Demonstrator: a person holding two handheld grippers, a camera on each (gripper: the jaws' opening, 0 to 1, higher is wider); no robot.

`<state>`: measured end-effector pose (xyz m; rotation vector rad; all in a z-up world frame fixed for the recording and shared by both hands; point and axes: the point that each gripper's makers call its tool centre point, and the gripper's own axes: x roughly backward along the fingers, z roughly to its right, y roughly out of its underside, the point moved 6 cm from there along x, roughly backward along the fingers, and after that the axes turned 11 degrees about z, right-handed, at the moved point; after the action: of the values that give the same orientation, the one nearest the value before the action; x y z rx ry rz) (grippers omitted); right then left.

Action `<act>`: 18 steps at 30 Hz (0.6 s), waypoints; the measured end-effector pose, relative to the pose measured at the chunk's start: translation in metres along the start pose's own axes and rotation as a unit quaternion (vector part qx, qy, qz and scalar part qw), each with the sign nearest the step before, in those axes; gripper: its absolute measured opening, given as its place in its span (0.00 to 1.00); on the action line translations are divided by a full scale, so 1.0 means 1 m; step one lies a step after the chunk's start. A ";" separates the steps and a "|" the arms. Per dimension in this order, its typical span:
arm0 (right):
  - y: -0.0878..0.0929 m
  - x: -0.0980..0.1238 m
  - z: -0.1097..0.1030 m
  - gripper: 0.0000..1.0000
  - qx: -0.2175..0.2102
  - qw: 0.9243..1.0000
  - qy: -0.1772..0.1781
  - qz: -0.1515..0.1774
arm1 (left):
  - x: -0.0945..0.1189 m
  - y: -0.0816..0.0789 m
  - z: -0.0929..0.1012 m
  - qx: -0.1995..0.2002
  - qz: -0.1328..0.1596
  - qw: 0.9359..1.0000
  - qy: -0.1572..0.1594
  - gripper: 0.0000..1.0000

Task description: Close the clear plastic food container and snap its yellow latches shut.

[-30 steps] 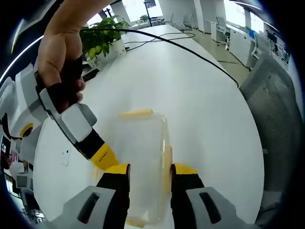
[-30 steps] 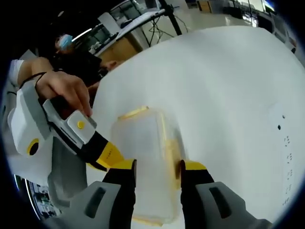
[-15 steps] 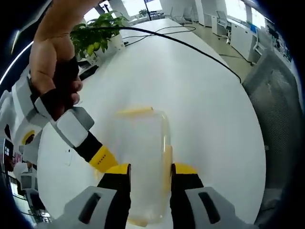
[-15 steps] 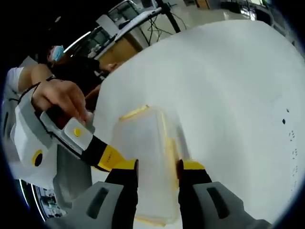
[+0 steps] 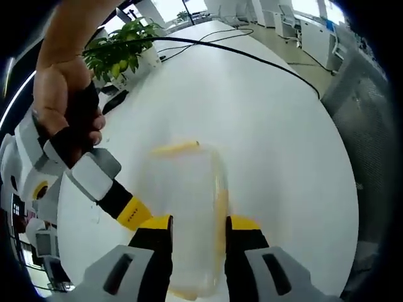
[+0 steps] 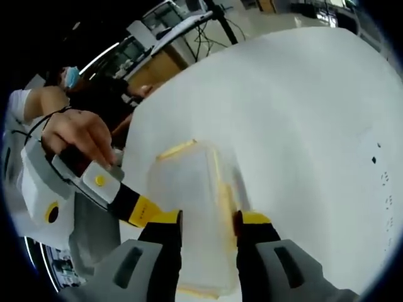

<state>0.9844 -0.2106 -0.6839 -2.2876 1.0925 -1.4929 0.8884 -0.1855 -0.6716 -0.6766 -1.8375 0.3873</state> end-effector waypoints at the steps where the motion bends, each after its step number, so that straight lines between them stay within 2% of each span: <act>1: 0.001 0.000 -0.002 0.30 0.001 1.000 0.000 0.001 | 0.000 0.000 0.000 0.000 0.000 1.000 0.002 0.25; 4: -0.001 -0.001 -0.002 0.33 -0.001 1.000 0.005 0.001 | 0.001 0.001 0.000 -0.014 0.007 1.000 0.007 0.26; 6: -0.003 -0.002 -0.003 0.34 -0.002 1.000 0.012 -0.001 | 0.003 0.002 -0.002 -0.008 0.017 1.000 0.010 0.26; 9: -0.005 0.001 -0.002 0.35 0.020 0.999 0.038 0.005 | 0.005 0.003 -0.005 0.025 0.025 0.999 0.007 0.27; 10: -0.002 0.004 -0.012 0.35 0.027 0.998 0.048 0.008 | 0.006 0.002 -0.006 0.032 0.030 0.999 0.006 0.27; 13: -0.001 0.010 -0.019 0.30 0.027 0.997 0.075 0.016 | 0.014 -0.007 -0.005 0.066 0.057 0.996 -0.003 0.27; 14: -0.005 0.013 -0.014 0.30 0.033 0.995 0.088 0.027 | 0.016 -0.008 -0.005 0.066 0.061 0.996 -0.007 0.27; 15: -0.010 0.015 -0.015 0.30 0.041 0.993 0.099 0.057 | 0.019 -0.009 -0.005 0.068 0.065 0.995 -0.012 0.29; 18: -0.012 0.021 -0.026 0.31 0.029 0.989 0.111 0.092 | 0.027 -0.011 -0.001 0.100 0.083 0.991 -0.021 0.29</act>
<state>0.9723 -0.2110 -0.6506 -1.9565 1.2609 -1.7094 0.8798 -0.1773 -0.6448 -0.6894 -1.7579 0.6900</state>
